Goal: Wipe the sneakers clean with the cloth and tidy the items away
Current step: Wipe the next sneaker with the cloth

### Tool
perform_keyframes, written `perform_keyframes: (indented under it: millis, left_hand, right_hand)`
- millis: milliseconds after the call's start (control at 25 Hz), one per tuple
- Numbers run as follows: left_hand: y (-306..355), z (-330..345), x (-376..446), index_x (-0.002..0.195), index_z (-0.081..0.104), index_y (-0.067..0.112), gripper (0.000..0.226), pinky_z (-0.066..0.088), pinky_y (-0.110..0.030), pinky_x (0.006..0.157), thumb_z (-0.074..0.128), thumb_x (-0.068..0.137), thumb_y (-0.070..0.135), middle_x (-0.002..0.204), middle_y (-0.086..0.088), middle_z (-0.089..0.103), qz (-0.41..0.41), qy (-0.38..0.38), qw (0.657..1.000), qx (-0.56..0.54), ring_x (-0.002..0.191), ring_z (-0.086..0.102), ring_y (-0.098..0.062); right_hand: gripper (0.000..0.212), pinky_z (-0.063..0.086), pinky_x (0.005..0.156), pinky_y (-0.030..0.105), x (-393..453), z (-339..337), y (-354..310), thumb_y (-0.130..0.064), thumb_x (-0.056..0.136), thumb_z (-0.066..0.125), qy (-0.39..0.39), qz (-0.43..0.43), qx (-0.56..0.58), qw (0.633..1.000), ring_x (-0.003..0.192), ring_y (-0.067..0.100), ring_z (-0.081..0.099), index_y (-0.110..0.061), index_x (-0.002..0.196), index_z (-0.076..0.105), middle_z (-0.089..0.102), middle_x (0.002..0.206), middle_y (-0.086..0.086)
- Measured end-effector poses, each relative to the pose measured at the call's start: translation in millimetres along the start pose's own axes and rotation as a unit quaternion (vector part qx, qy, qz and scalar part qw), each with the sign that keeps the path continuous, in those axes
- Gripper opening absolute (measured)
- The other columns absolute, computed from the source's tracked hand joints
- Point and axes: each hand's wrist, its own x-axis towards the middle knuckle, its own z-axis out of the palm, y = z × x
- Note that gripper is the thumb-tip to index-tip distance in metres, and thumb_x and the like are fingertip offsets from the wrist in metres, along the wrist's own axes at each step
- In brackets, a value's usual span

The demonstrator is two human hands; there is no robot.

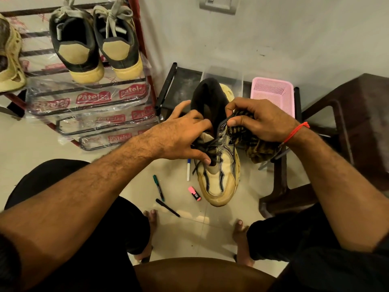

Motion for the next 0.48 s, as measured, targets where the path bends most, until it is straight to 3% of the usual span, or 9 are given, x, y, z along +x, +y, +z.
perform_keyframes:
  millis: [80, 120, 160, 200, 240, 280, 320, 400, 480]
  left_hand:
    - [0.4, 0.1, 3.2, 0.102, 0.059, 0.033, 0.052, 0.025, -0.044, 0.116, 0.052, 0.078, 0.078, 0.100, 0.019, 0.058, 0.006, -0.042, 0.996, -0.078, 0.101, 0.049, 0.004]
    - [-0.4, 2.3, 4.7, 0.092, 0.061, 0.032, 0.048, 0.041, -0.037, 0.098, 0.052, 0.079, 0.077, 0.088, 0.020, 0.060, 0.011, -0.044, 0.991, -0.124, 0.085, 0.053, 0.007]
    - [-0.9, 4.3, 5.5, 0.086, 0.064, 0.028, 0.049, 0.045, -0.028, 0.082, 0.053, 0.080, 0.075, 0.079, 0.017, 0.062, 0.015, -0.034, 0.986, -0.164, 0.075, 0.057, 0.005]
    - [-1.6, 6.6, 5.7, 0.085, 0.066, 0.026, 0.049, 0.045, -0.026, 0.077, 0.054, 0.081, 0.074, 0.076, 0.015, 0.064, 0.016, -0.023, 0.982, -0.189, 0.071, 0.059, 0.004]
    - [-3.0, 8.4, 4.7, 0.087, 0.068, 0.027, 0.051, 0.046, -0.031, 0.087, 0.052, 0.082, 0.074, 0.078, 0.014, 0.066, 0.017, -0.012, 0.980, -0.197, 0.073, 0.060, 0.005]
    - [-4.1, 9.6, 3.7, 0.092, 0.069, 0.028, 0.054, 0.039, -0.042, 0.107, 0.046, 0.082, 0.076, 0.084, 0.014, 0.068, 0.016, -0.002, 0.983, -0.181, 0.080, 0.061, 0.006]
    - [-4.0, 8.5, 2.3, 0.097, 0.070, 0.029, 0.058, 0.017, -0.054, 0.121, 0.041, 0.083, 0.077, 0.091, 0.014, 0.070, 0.018, 0.011, 0.987, -0.157, 0.089, 0.062, 0.003]
    - [-6.3, 5.0, -0.6, 0.105, 0.071, 0.028, 0.059, -0.012, -0.056, 0.122, 0.040, 0.087, 0.075, 0.099, 0.013, 0.073, 0.030, 0.049, 0.989, -0.137, 0.101, 0.066, -0.005]
    - [-12.8, 2.6, -3.2, 0.106, 0.069, 0.031, 0.046, -0.014, -0.055, 0.123, 0.045, 0.091, 0.067, 0.100, 0.015, 0.073, 0.026, 0.101, 0.980, -0.171, 0.102, 0.068, -0.008]
  right_hand:
    - [0.006, 0.054, 0.083, 0.037, -0.2, 2.5, -0.5, -0.027, 0.096, 0.061, -0.012, -0.002, -0.006, 1.000, 0.090, 0.011, 0.064, -0.024, 0.101, 0.061, 0.065, 0.093, -0.007]
    - [0.006, 0.054, 0.083, 0.037, 0.0, 4.4, -0.6, -0.028, 0.096, 0.060, -0.018, 0.000, -0.008, 1.000, 0.090, 0.011, 0.063, -0.024, 0.101, 0.061, 0.065, 0.093, -0.006]
    - [0.006, 0.054, 0.083, 0.037, 0.7, 6.1, -0.3, -0.028, 0.096, 0.060, -0.023, 0.003, -0.010, 1.000, 0.090, 0.012, 0.063, -0.025, 0.102, 0.061, 0.065, 0.093, -0.006]
    - [0.006, 0.054, 0.083, 0.036, 1.9, 7.6, 0.3, -0.027, 0.096, 0.060, -0.025, 0.007, -0.010, 1.000, 0.090, 0.011, 0.063, -0.024, 0.102, 0.061, 0.065, 0.093, -0.005]
    - [0.007, 0.054, 0.083, 0.035, 3.5, 8.9, 1.1, -0.027, 0.096, 0.061, -0.022, 0.013, -0.007, 1.000, 0.090, 0.010, 0.063, -0.024, 0.102, 0.061, 0.065, 0.093, -0.005]
    - [0.008, 0.054, 0.084, 0.033, 5.1, 10.4, 1.7, -0.027, 0.096, 0.061, -0.016, 0.019, -0.003, 1.000, 0.090, 0.009, 0.063, -0.023, 0.103, 0.062, 0.065, 0.093, -0.006]
    - [0.010, 0.053, 0.083, 0.028, 6.4, 11.7, 1.8, -0.027, 0.096, 0.061, -0.007, 0.022, 0.003, 1.000, 0.090, 0.006, 0.063, -0.023, 0.105, 0.063, 0.065, 0.093, -0.008]
    - [0.019, 0.049, 0.079, 0.017, 8.7, 15.6, 0.3, -0.030, 0.095, 0.062, 0.023, 0.032, 0.016, 0.999, 0.089, 0.001, 0.062, -0.023, 0.113, 0.062, 0.063, 0.092, -0.014]
    - [0.024, 0.048, 0.075, 0.015, 11.0, 22.2, -4.1, -0.034, 0.096, 0.062, 0.096, 0.066, 0.076, 0.990, 0.087, 0.004, 0.065, -0.024, 0.118, 0.059, 0.065, 0.090, -0.014]
